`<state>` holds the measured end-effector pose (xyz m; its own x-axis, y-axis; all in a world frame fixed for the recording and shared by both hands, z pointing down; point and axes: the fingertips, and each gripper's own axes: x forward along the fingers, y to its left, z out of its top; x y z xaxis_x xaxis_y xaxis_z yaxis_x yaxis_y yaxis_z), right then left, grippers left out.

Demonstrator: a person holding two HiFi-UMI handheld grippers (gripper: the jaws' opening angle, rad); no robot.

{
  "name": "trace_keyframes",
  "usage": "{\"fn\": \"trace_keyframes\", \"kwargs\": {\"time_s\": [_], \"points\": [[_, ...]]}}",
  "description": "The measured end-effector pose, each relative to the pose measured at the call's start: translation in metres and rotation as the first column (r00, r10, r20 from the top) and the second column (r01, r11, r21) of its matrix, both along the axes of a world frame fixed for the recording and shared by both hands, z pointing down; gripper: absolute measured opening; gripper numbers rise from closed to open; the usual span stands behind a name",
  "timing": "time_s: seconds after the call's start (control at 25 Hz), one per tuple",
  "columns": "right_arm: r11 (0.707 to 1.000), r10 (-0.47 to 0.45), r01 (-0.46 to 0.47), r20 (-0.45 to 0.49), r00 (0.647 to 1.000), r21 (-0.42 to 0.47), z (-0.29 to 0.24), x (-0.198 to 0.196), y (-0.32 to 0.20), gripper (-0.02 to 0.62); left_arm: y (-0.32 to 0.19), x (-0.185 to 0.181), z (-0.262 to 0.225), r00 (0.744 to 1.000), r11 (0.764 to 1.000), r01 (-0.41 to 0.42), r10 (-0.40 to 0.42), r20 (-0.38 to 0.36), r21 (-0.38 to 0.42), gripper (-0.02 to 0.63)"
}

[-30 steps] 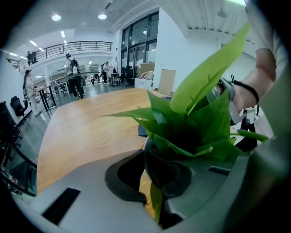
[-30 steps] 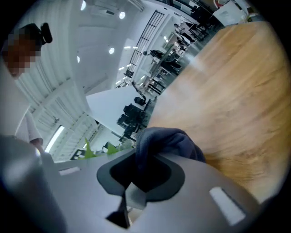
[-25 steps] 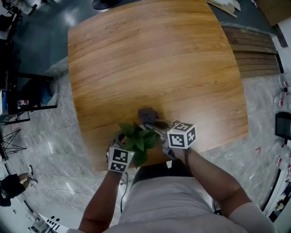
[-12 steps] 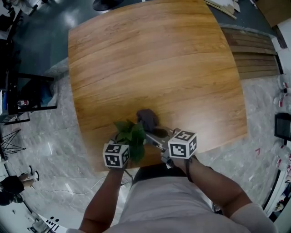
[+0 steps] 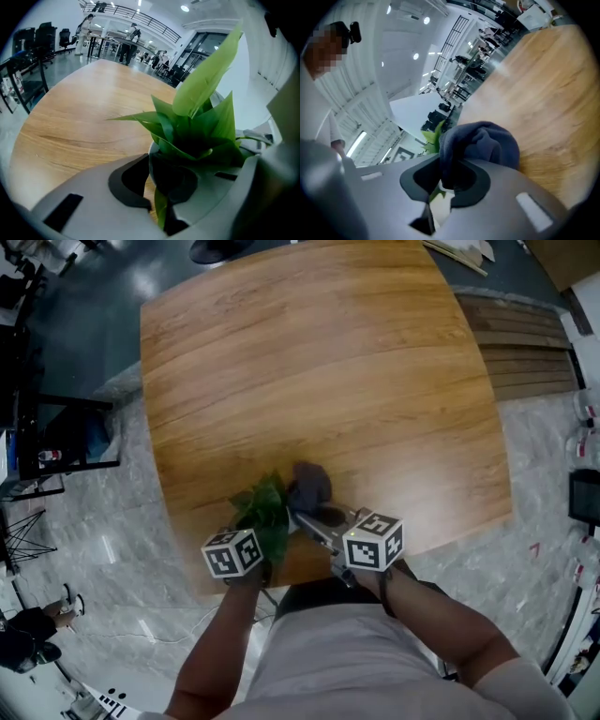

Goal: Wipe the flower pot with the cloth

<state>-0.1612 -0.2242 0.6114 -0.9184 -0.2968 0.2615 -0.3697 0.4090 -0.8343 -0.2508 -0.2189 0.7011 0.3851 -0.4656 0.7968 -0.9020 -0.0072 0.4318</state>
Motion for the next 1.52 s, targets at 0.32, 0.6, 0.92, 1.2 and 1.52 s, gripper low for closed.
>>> {"fn": "trace_keyframes", "kwargs": {"time_s": [0.32, 0.6, 0.92, 1.2, 1.52], "points": [[0.993, 0.101, -0.105, -0.068, 0.993, -0.057, 0.047, 0.030, -0.011, 0.037, -0.001, 0.000, 0.000, 0.999, 0.999, 0.037, -0.038, -0.036, -0.022, 0.029], [0.988, 0.130, -0.144, -0.200, 0.971, -0.057, 0.084, 0.052, -0.025, 0.037, -0.009, 0.012, -0.017, 0.996, 0.999, 0.044, -0.044, -0.080, -0.004, 0.023], [0.992, 0.123, -0.103, -0.327, 0.937, 0.076, 0.077, 0.059, -0.033, 0.037, -0.009, 0.025, -0.032, 0.993, 0.999, -0.001, 0.005, -0.121, 0.037, 0.044], [0.957, 0.206, -0.086, -0.443, 0.872, 0.277, 0.044, 0.081, -0.048, 0.037, -0.007, 0.033, -0.043, 0.988, 0.998, -0.005, 0.014, -0.151, 0.063, 0.079], [0.884, 0.305, -0.053, -0.488, 0.818, 0.465, -0.010, 0.109, -0.061, 0.037, -0.001, 0.039, -0.061, 0.986, 0.995, -0.001, 0.018, -0.163, 0.105, 0.103]]}}
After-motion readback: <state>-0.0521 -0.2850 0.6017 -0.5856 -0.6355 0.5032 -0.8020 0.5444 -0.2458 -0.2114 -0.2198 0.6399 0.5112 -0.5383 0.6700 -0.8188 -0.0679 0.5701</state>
